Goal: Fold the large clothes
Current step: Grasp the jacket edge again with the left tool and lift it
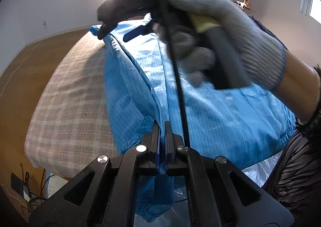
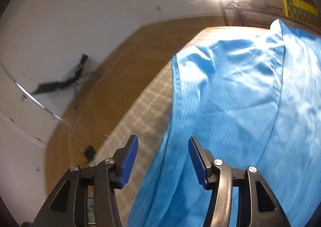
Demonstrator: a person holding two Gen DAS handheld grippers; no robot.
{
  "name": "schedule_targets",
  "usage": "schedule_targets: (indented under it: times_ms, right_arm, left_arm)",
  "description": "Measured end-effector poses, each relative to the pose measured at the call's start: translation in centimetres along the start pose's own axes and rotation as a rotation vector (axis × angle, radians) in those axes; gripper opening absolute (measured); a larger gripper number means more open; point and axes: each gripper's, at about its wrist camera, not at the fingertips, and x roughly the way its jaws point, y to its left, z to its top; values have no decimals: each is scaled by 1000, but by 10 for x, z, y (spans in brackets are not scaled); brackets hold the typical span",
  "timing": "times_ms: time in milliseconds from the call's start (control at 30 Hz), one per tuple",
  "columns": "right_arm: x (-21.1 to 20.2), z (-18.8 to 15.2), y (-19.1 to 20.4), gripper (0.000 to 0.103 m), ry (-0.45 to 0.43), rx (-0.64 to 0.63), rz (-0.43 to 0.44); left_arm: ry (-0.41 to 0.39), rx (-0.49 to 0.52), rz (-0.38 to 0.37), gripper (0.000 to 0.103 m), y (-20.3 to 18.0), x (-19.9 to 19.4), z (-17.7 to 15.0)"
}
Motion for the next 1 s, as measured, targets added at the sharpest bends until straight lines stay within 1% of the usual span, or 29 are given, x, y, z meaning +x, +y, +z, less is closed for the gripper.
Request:
schedule_targets:
  times_ms: [67, 133, 167, 233, 267, 300, 333, 433, 600, 633, 700, 733, 800, 833, 900, 1000]
  right_arm:
    - [13, 7, -1, 55, 4, -23, -54]
    - [24, 13, -1, 55, 7, -42, -82]
    - [29, 15, -2, 52, 12, -46, -90]
    - [40, 17, -6, 22, 33, -46, -116]
    - [43, 17, -9, 17, 40, -38, -134]
    - [44, 18, -13, 7, 38, -24, -146]
    - [43, 18, -21, 1, 29, 5, -140]
    - [27, 20, -45, 0, -20, 115, -69]
    - [-18, 9, -84, 0, -123, 246, 53]
    - [-30, 4, -98, 0, -150, 286, 85]
    - [-45, -7, -121, 0, -180, 371, 121]
    - [-54, -16, -139, 0, -198, 443, 147]
    - [-64, -28, -160, 0, -202, 525, 152]
    - [-69, -33, -168, 0, -193, 542, 131]
    - [-78, -39, -177, 0, -173, 546, 76]
    - [-85, -42, -178, 0, -154, 528, 39]
  left_arm:
    - [6, 8, 2, 0, 0, 3, -1]
    - [9, 18, 6, 0, -1, 5, -2]
    - [12, 24, 9, 0, -2, 7, -2]
    - [18, 28, 10, 0, -3, 9, -3]
    - [23, 28, 7, 0, -2, 11, -2]
    - [24, 29, 6, 0, -2, 12, -2]
    - [25, 31, 5, 0, -2, 12, -2]
    - [16, 48, 1, 0, -9, 9, -1]
    - [-2, 87, -29, 0, -28, -1, 0]
    - [-3, 96, -35, 0, -33, -2, 0]
    - [-3, 128, -52, 0, -46, -4, -1]
    - [-1, 142, -59, 0, -51, -4, -2]
    - [10, 176, -73, 0, -64, -1, -6]
    - [18, 190, -76, 0, -71, 0, -7]
    - [32, 215, -85, 0, -82, 4, -10]
    - [39, 225, -99, 0, -91, 7, -11]
